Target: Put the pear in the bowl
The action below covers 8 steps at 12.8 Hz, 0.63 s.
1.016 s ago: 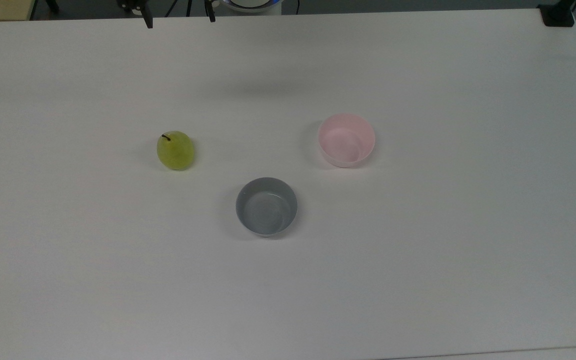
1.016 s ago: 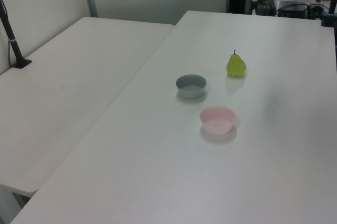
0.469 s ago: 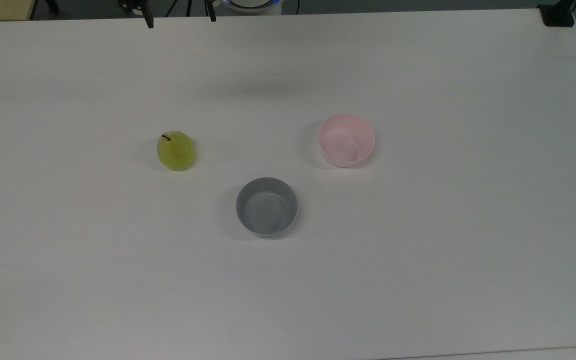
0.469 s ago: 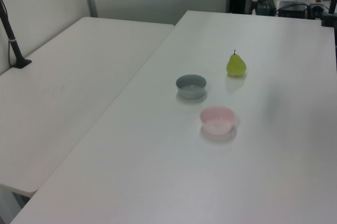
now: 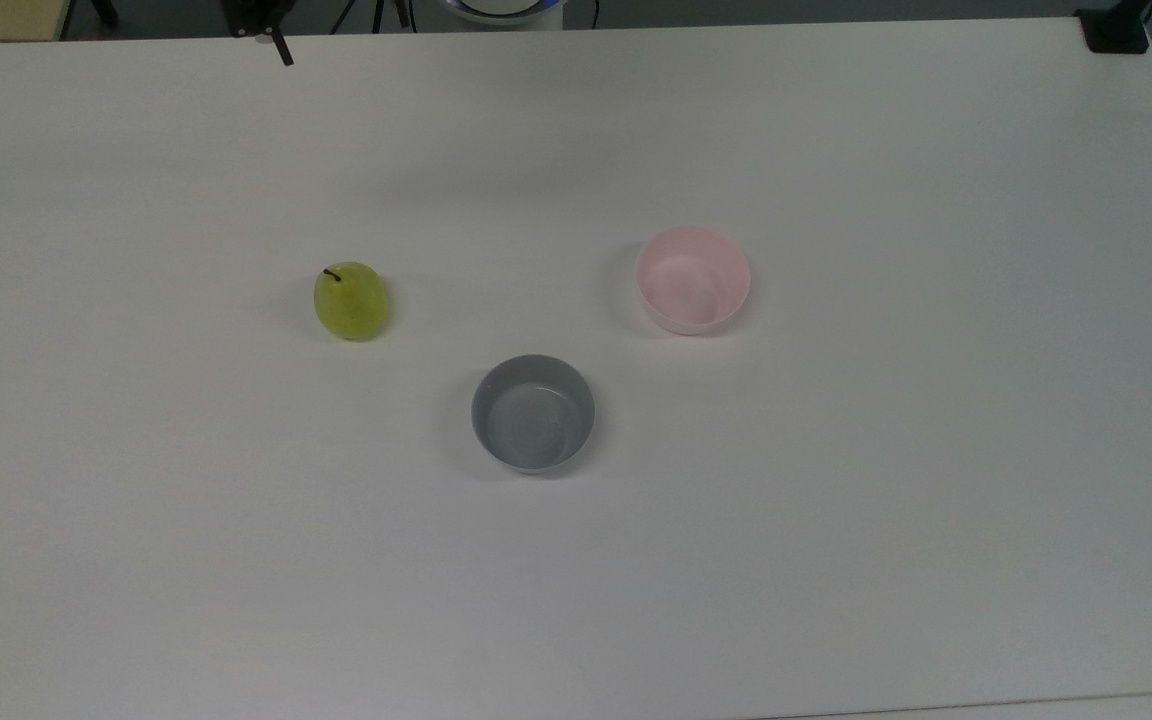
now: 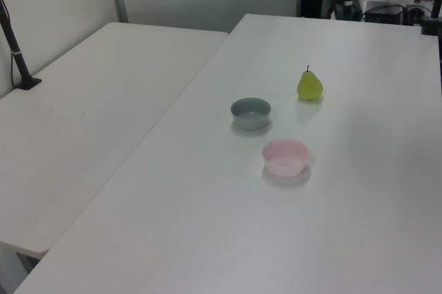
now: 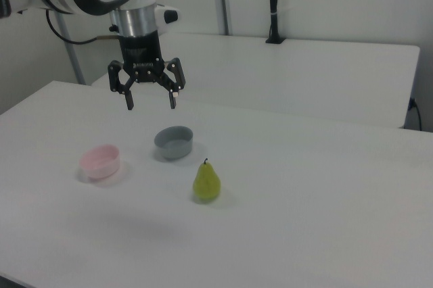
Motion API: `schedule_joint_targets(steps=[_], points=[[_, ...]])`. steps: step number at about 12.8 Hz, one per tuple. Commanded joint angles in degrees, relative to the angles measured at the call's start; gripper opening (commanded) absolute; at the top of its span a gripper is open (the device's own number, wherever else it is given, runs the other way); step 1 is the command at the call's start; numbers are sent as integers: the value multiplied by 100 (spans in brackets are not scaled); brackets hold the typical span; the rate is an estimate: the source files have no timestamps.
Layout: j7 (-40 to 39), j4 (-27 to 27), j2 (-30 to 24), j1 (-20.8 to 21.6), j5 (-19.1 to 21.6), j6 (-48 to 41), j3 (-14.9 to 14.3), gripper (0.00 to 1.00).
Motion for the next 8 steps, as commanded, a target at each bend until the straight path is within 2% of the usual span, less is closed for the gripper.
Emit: schedule_joint_targets(steps=[1,2,4,8], points=[[-101,-742,-149,-34,-162,540,79,100],[-65,-1110,-157,-78,-119,891,79,100],[722,-1665,-9,-87,-4,2154,79,100],[1270,-1702,614,-105,5,3063,53,100]])
